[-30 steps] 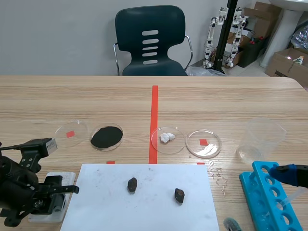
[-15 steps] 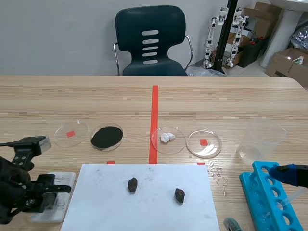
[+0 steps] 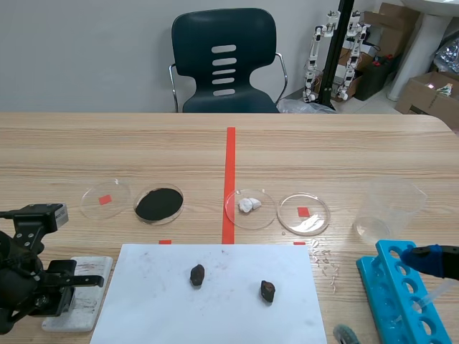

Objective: Rub the mineral on the streak plate below the first streak

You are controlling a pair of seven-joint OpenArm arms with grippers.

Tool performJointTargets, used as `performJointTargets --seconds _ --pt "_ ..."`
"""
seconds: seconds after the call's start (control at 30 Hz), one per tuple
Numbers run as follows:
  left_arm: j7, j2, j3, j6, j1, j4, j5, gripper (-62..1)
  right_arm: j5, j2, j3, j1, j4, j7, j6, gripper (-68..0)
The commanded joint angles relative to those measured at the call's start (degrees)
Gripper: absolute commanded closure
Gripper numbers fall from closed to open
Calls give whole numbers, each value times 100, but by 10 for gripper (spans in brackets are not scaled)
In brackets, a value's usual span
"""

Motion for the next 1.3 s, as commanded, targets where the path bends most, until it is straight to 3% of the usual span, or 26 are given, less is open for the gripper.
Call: performJointTargets --seconds 0.0,0.1,0.27,0.4,0.47,0.7,0.83,0.93,1.1,1.27 --pt "31 -55 -7 31 66 -22 109 -126 63 31 20 35 72 103 0 -610" --pt "22 -37 -7 -70 66 -22 -2 -126 63 31 20 35 72 103 0 -610" --pt "-129 -35 -7 -699 66 -22 -962 -126 63 31 20 35 72 105 0 -610" --pt "-144 -37 -7 -796 66 -22 -1121 -126 63 31 20 35 72 103 0 -610" --pt "-142 -39 -7 -785 66 -22 -1038 -126 63 31 20 35 72 103 0 -610" --pt "61 -39 -7 -46 66 -22 199 -126 63 31 20 35 72 103 0 -610" --pt "96 -37 -7 -13 63 -22 321 -126 63 31 20 35 72 103 0 -610" --pt "74 -37 -7 -144 63 -22 72 -126 63 31 20 35 72 103 0 -610" --pt "-92 -37 -7 -767 66 -22 -1014 -126 63 31 20 35 72 103 0 -610" --pt "-125 -39 -7 -903 63 -22 -1185 -126 63 31 20 35 72 103 0 -610"
